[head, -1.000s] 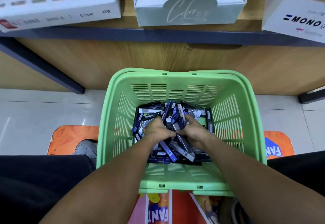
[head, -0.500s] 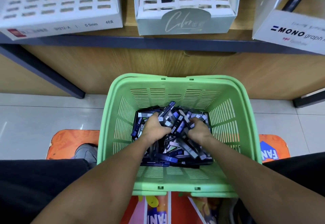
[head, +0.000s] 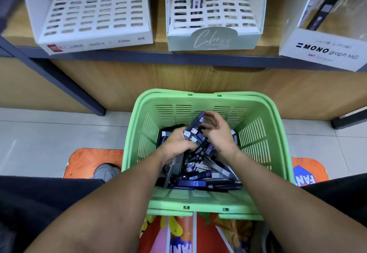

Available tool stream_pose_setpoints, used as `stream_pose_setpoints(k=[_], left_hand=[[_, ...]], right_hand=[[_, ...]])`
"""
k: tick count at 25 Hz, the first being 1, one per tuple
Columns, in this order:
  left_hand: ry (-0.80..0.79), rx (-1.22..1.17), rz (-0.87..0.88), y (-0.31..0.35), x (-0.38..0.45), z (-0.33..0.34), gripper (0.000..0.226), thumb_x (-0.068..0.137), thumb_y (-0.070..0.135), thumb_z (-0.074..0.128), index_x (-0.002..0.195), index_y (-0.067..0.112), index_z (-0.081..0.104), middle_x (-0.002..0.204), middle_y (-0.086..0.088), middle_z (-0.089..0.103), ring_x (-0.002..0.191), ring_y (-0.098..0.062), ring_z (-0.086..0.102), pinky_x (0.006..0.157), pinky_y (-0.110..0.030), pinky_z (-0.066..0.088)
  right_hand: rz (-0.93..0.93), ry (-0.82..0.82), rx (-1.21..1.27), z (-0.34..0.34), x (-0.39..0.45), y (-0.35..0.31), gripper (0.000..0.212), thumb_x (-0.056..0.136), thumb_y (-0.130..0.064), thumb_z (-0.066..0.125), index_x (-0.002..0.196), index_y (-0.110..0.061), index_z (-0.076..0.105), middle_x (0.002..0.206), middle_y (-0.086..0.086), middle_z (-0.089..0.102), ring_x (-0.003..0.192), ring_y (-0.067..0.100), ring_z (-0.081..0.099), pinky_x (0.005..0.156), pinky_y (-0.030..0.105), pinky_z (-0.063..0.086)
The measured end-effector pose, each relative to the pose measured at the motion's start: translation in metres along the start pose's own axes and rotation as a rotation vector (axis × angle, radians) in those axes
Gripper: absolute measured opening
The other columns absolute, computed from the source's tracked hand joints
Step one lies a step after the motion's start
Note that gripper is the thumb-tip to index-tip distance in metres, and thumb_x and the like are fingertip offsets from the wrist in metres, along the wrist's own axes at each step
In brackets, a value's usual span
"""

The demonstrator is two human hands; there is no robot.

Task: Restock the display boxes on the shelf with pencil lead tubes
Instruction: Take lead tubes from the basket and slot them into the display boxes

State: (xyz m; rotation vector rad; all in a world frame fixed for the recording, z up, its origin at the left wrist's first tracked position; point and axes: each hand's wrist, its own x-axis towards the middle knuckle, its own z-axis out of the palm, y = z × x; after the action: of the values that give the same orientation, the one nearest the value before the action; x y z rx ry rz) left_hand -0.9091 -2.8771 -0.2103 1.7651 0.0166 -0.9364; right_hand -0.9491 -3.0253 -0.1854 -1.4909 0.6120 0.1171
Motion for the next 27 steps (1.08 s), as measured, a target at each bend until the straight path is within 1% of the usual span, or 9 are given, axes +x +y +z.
stream_pose_setpoints(k=[5,8,11,13,16,20,23,25,27], left_hand=[[-0.158,-0.004,-0.122,-0.006,-0.015,0.005,0.027,0.072,-0.01,0.067,0.086,0.012,0.062,0.072,-0.003,0.065,0.074,-0.021,0.065,0.071,-0.032,0.055],[-0.193,-0.135,-0.188,-0.014,-0.02,0.006,0.042,0.066,-0.008,0.075,0.104,0.006,0.064,0.087,-0.012,0.072,0.088,-0.03,0.07,0.09,-0.043,0.055],[-0.192,-0.231,-0.229,-0.02,-0.018,0.004,0.072,0.065,-0.014,0.078,0.127,0.016,0.059,0.096,-0.014,0.075,0.095,-0.028,0.073,0.091,-0.043,0.058],[-0.217,-0.223,-0.241,-0.013,-0.02,0.006,0.065,0.07,-0.02,0.074,0.118,0.021,0.059,0.092,-0.013,0.075,0.087,-0.023,0.073,0.079,-0.036,0.061],[-0.198,-0.185,-0.26,-0.01,-0.024,0.014,0.046,0.074,-0.02,0.071,0.1,0.015,0.056,0.103,-0.023,0.071,0.093,-0.03,0.071,0.087,-0.042,0.06],[-0.197,-0.177,-0.231,-0.02,-0.019,0.015,0.043,0.069,-0.015,0.073,0.108,0.002,0.065,0.103,-0.02,0.073,0.104,-0.034,0.07,0.103,-0.05,0.05],[-0.233,-0.031,-0.317,-0.034,-0.012,0.013,0.054,0.063,0.004,0.083,0.113,0.007,0.062,0.113,-0.014,0.072,0.112,-0.03,0.066,0.105,-0.044,0.049],[-0.225,0.127,-0.395,-0.042,-0.009,0.01,0.077,0.049,0.027,0.092,0.115,0.017,0.055,0.124,-0.006,0.066,0.118,-0.023,0.06,0.104,-0.041,0.047],[-0.253,0.168,-0.416,-0.044,-0.007,0.01,0.088,0.042,0.035,0.094,0.119,0.02,0.054,0.127,-0.003,0.063,0.12,-0.02,0.057,0.106,-0.039,0.045]], right_hand=[[-0.051,-0.091,-0.247,-0.001,-0.002,0.009,0.076,0.082,0.02,0.047,0.142,-0.026,0.053,0.131,-0.011,0.059,0.111,0.008,0.06,0.102,0.032,0.051],[-0.006,-0.172,-0.372,-0.005,0.003,0.012,0.07,0.085,0.017,0.046,0.14,-0.025,0.056,0.129,-0.003,0.062,0.097,0.013,0.064,0.079,0.027,0.056],[0.049,-0.202,-0.438,-0.005,0.008,0.019,0.058,0.084,0.014,0.044,0.116,-0.028,0.068,0.117,0.003,0.068,0.087,0.033,0.068,0.072,0.046,0.058],[0.072,-0.194,-0.428,-0.002,0.013,0.023,0.054,0.082,0.014,0.044,0.099,-0.03,0.071,0.112,0.01,0.071,0.082,0.036,0.065,0.071,0.049,0.055],[0.079,-0.187,-0.427,0.004,0.019,0.024,0.053,0.079,0.015,0.038,0.095,-0.023,0.071,0.109,0.009,0.071,0.092,0.04,0.067,0.08,0.055,0.056],[0.141,-0.374,-0.573,0.012,0.022,0.028,0.06,0.082,0.016,0.038,0.12,-0.019,0.07,0.128,0.004,0.067,0.117,0.026,0.063,0.096,0.033,0.052],[0.19,-0.492,-0.693,0.012,0.019,0.03,0.074,0.079,0.018,0.034,0.136,-0.021,0.063,0.135,-0.001,0.062,0.121,0.026,0.062,0.098,0.04,0.054],[0.255,-0.5,-0.571,0.013,0.013,0.029,0.081,0.076,0.023,0.03,0.14,-0.018,0.058,0.141,-0.002,0.056,0.134,0.019,0.052,0.088,0.028,0.056],[0.3,-0.501,-0.399,0.016,0.007,0.024,0.083,0.073,0.027,0.024,0.141,-0.011,0.055,0.145,0.002,0.055,0.139,0.014,0.046,0.063,0.012,0.05]])
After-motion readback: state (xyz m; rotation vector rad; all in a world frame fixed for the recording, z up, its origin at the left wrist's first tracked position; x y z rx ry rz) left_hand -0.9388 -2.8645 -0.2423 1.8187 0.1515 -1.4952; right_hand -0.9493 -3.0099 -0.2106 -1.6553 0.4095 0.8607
